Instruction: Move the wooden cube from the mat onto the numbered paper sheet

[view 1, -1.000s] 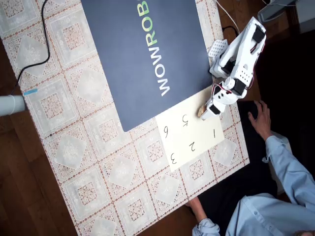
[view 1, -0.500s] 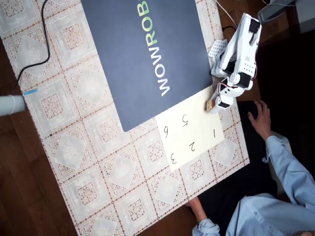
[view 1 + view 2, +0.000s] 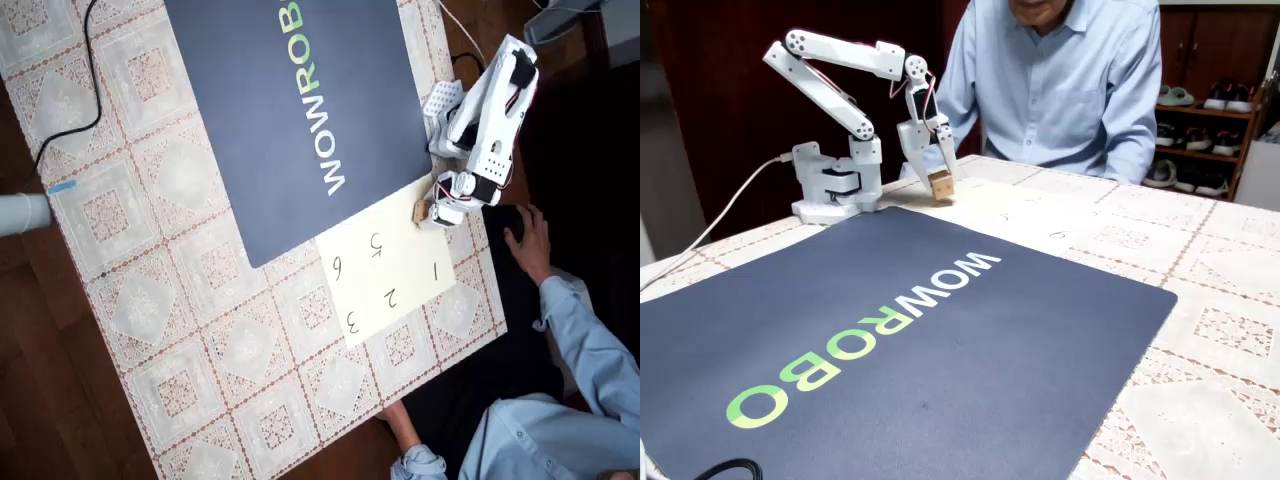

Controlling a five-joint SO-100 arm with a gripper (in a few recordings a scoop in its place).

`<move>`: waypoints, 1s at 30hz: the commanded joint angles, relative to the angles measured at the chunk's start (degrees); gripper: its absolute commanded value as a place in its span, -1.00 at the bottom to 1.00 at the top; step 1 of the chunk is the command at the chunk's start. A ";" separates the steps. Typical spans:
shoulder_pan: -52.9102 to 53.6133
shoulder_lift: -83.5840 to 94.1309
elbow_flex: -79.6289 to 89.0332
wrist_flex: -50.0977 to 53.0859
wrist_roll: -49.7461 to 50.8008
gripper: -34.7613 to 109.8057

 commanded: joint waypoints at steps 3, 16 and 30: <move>-1.23 -2.72 -4.66 1.23 2.37 -0.35; -1.85 -1.14 -4.31 1.93 4.92 -0.06; 32.43 36.39 -6.68 9.58 -12.30 -0.52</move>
